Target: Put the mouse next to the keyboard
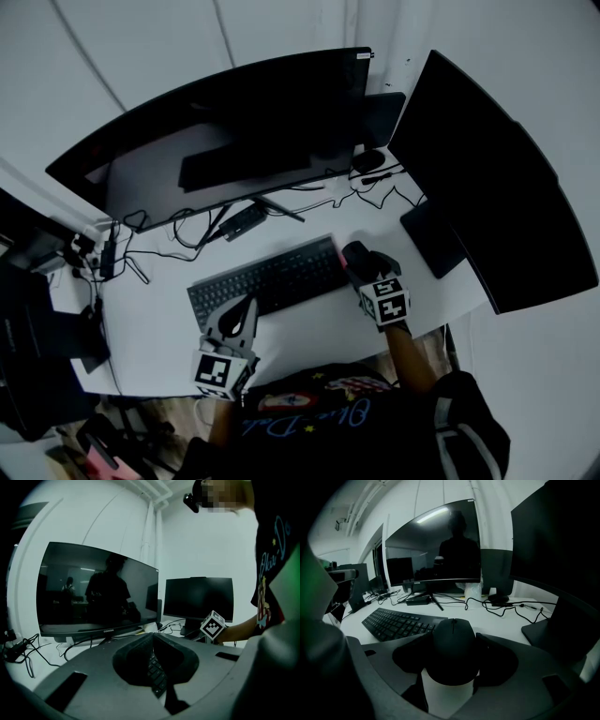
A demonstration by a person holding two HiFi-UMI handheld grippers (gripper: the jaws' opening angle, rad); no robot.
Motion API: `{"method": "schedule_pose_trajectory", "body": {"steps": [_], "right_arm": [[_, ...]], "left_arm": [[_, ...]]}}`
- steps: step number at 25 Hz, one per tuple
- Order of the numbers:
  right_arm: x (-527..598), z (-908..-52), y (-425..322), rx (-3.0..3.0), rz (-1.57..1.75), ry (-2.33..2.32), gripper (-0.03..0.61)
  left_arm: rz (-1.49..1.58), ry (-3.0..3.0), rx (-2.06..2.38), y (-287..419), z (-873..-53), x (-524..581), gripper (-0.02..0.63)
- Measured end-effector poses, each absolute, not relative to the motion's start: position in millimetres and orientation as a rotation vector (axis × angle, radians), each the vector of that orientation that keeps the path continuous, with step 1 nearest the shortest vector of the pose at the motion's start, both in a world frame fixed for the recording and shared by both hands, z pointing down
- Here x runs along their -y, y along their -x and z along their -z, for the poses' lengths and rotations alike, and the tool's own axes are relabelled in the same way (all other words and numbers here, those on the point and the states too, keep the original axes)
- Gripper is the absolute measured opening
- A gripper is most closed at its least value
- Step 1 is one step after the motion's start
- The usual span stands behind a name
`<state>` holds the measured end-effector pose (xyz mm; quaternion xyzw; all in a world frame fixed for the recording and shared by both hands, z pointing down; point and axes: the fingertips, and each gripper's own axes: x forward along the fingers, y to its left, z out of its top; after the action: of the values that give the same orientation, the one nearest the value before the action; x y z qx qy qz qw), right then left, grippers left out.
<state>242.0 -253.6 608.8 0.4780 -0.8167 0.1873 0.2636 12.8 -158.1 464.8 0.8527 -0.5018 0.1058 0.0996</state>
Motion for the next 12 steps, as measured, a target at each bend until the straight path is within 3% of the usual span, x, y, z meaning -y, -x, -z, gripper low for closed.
{"method": "schedule_pose_trajectory", "body": {"steps": [12], "right_arm": [[258.9, -641.2, -249.4, 2.135, -0.532, -1.249, 0.284]], "left_arm": [[-0.363, -2.510, 1.505, -13.5, -471.5, 160.6, 0.000]]}}
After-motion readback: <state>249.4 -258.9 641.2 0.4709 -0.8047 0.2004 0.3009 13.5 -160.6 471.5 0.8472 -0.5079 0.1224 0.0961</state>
